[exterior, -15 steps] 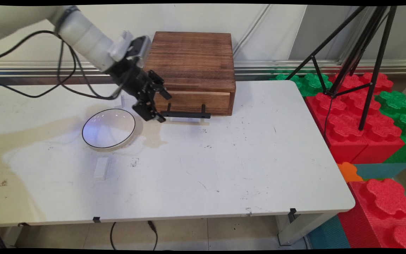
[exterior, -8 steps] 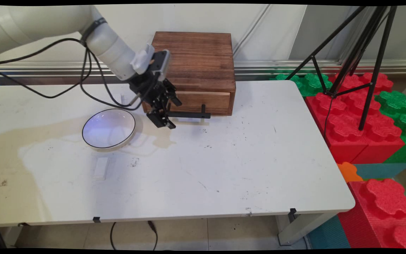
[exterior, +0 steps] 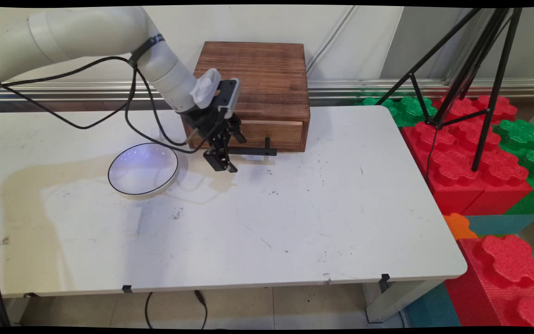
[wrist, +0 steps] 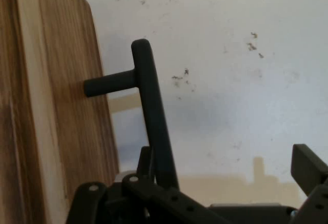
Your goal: Open the drawer
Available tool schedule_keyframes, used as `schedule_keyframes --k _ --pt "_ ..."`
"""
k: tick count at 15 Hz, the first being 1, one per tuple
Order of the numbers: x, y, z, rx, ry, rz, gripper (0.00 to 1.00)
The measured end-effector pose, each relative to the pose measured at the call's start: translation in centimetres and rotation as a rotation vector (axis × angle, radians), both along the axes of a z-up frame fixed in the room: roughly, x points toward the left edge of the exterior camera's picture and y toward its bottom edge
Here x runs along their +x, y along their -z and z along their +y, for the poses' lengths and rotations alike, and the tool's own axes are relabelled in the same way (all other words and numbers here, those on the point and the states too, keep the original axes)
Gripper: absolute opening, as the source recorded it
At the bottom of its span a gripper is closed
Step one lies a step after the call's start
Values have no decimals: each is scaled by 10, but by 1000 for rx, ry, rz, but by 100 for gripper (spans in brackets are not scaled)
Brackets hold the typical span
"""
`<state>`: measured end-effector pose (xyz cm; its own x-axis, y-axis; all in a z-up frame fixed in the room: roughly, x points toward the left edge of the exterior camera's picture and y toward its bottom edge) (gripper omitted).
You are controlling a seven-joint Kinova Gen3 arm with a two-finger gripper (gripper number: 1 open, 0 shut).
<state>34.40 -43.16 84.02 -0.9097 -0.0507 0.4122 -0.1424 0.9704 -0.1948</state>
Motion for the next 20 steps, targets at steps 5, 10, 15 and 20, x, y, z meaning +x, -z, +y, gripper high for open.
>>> schedule_keyframes --k 5,10,15,20 --pt "-9 9 -8 -20 16 -37 100" --pt "-13 19 -11 -25 21 -59 100" --pt "-16 28 -10 -21 20 -70 100" --pt "-19 35 -7 -12 7 -69 100"
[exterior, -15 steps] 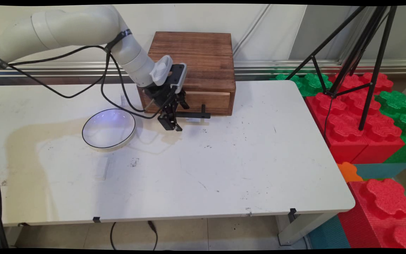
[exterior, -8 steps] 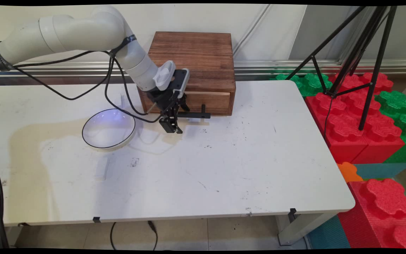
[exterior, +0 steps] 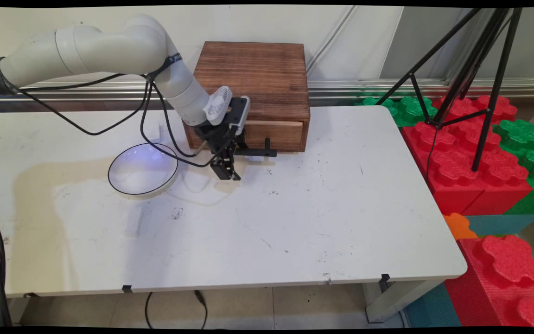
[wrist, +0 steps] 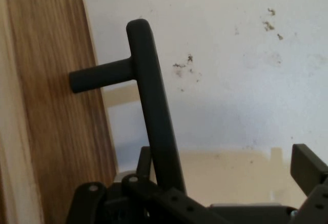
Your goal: Open the drawer
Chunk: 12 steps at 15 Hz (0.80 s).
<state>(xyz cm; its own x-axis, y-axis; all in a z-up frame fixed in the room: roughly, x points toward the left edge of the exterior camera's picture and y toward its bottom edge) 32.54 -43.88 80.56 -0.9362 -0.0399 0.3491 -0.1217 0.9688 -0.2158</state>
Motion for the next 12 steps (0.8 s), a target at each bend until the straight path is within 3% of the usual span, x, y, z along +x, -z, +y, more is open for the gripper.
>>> schedule_keyframes --k 12 --pt "-13 5 24 46 -61 46 100"
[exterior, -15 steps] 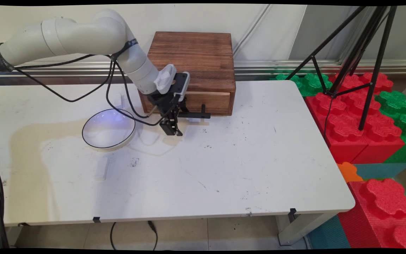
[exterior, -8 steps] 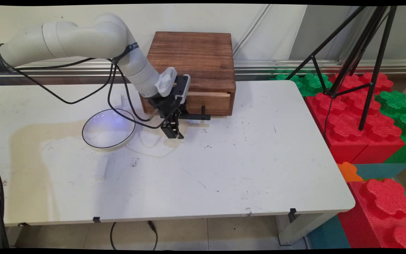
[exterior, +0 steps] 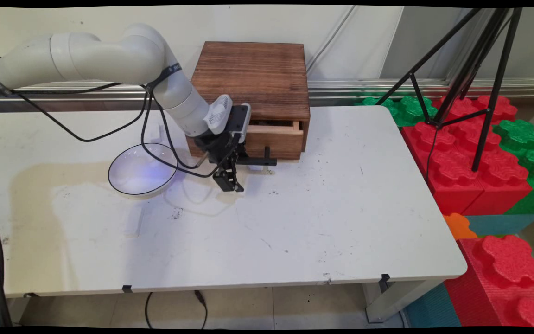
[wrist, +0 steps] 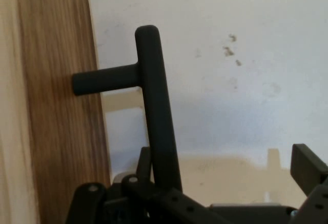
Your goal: Open the drawer
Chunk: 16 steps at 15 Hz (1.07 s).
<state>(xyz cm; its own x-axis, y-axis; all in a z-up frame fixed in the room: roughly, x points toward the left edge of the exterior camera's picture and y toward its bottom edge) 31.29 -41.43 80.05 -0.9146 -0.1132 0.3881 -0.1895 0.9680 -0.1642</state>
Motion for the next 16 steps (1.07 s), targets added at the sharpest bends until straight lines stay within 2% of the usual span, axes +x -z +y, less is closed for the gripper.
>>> schedule_keyframes --k 16 --pt "-19 -2 54 39 0 50 100"
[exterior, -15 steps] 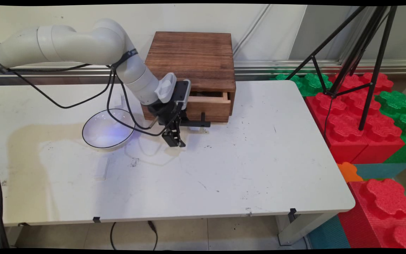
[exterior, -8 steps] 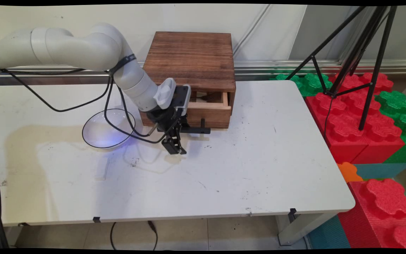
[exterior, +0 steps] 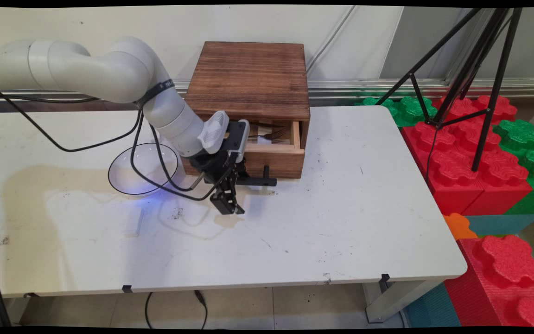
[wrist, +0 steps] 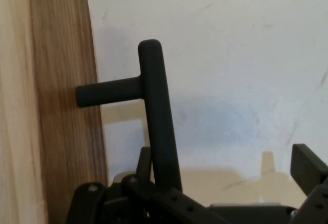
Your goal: Open the drawer
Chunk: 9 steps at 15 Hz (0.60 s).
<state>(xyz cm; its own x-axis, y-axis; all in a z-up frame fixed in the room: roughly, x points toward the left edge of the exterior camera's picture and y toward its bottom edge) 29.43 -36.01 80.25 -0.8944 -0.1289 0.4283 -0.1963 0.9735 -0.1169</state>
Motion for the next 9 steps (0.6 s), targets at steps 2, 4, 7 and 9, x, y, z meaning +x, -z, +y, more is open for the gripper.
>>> schedule_keyframes --k 2,4,7,9 --pt "-1 0 7 3 4 3 100" --pt "-2 0 12 5 9 5 100" --pt "-4 0 21 7 19 9 100" --pt "-5 1 27 8 26 10 100"
